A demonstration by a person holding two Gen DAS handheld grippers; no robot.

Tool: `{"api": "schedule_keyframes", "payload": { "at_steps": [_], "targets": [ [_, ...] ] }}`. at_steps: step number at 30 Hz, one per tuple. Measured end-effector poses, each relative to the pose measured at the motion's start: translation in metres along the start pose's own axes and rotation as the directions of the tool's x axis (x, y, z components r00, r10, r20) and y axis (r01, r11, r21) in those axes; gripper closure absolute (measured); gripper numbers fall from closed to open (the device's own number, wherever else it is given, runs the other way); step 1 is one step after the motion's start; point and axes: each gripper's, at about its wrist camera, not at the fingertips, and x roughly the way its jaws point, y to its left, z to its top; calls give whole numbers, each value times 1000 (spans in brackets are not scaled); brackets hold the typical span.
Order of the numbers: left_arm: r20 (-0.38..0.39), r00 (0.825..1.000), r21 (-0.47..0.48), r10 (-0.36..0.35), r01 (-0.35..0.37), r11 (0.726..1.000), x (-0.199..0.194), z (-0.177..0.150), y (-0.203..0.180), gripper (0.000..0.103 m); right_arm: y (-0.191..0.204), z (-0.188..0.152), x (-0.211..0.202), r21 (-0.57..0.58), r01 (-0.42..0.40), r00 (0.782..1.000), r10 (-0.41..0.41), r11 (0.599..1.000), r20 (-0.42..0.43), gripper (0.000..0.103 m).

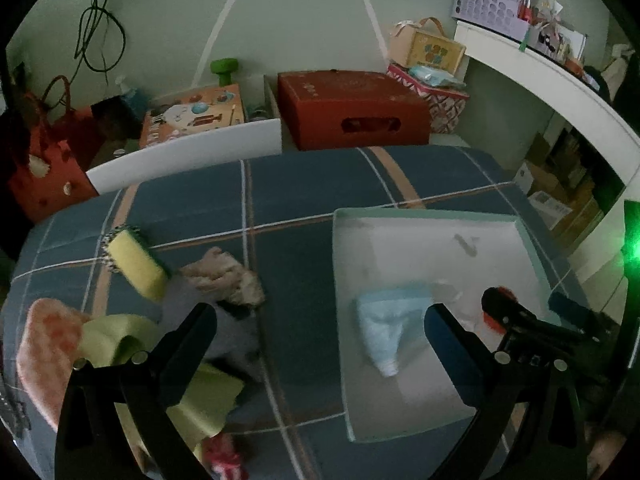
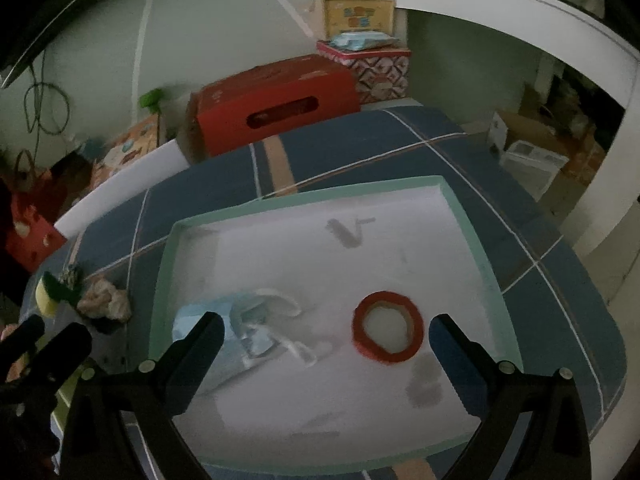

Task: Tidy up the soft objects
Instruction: 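Withdraw both tools from the tray back toward the pile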

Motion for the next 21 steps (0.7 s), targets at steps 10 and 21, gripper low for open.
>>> {"api": "schedule_keyframes", "payload": {
  "at_steps": [10, 21],
  "targets": [
    [19, 1000, -39, 13, -12, 999, -28, -12, 24, 0, 28, -13, -17, -54, -37, 999, 38, 998, 14, 0],
    [74, 997, -64, -19, 24, 998, -68, -30, 46, 0, 64, -31, -30, -138, -86, 996, 89, 987, 16, 0]
  ]
}}
